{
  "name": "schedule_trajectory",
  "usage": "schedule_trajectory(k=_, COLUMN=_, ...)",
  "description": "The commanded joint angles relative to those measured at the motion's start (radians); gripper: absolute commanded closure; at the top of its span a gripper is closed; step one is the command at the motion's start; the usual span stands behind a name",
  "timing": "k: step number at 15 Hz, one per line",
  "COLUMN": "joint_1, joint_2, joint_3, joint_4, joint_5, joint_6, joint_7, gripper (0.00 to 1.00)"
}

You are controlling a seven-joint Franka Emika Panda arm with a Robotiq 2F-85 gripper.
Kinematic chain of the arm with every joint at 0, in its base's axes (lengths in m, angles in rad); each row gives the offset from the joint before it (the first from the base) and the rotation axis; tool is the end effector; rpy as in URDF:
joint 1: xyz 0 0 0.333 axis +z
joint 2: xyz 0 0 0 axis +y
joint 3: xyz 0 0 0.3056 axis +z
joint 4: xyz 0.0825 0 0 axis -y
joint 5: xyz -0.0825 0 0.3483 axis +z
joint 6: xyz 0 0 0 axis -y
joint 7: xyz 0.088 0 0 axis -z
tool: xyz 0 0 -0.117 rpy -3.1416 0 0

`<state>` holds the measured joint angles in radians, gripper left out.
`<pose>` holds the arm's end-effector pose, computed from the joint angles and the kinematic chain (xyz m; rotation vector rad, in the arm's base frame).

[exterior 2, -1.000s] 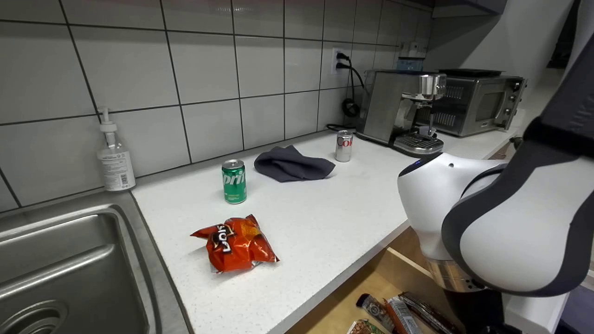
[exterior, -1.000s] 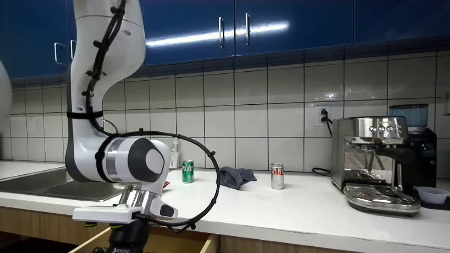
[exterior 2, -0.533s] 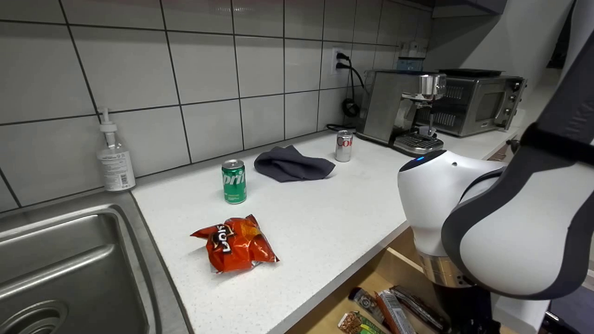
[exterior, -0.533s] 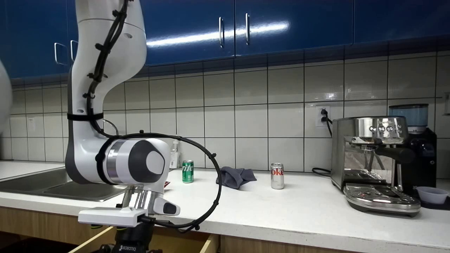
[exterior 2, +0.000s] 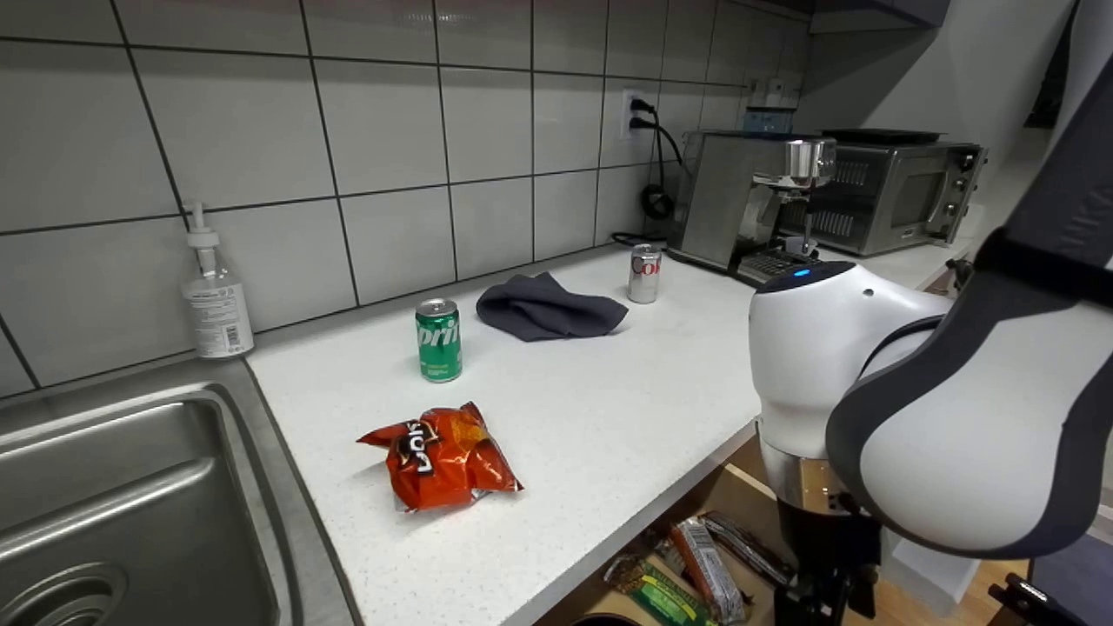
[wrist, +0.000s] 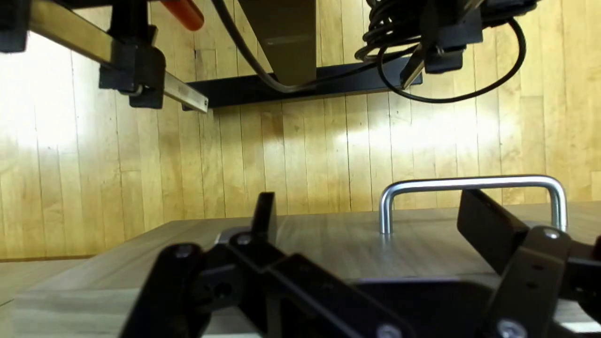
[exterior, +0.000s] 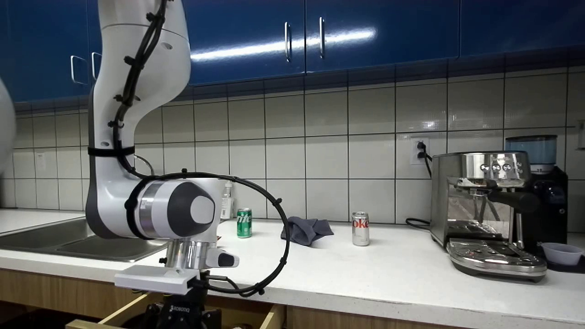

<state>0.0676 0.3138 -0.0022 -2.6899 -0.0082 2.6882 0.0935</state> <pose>0.3490 0.0230 0.1260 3.0751 -0.0310 -0.4873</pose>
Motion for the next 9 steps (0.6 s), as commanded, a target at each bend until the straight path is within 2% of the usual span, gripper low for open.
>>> schedule_trajectory(k=1, joint_1=0.001, joint_2=-0.008, joint_3=0.004, joint_4=0.010, joint_5=-0.008, joint_6=0.072, joint_7=-0.004, gripper=0.00)
schedule_trajectory(k=9, joint_1=0.006, joint_2=0.003, joint_3=-0.002, joint_4=0.017, joint_5=-0.030, joint_6=0.165, joint_7=-0.031, gripper=0.00)
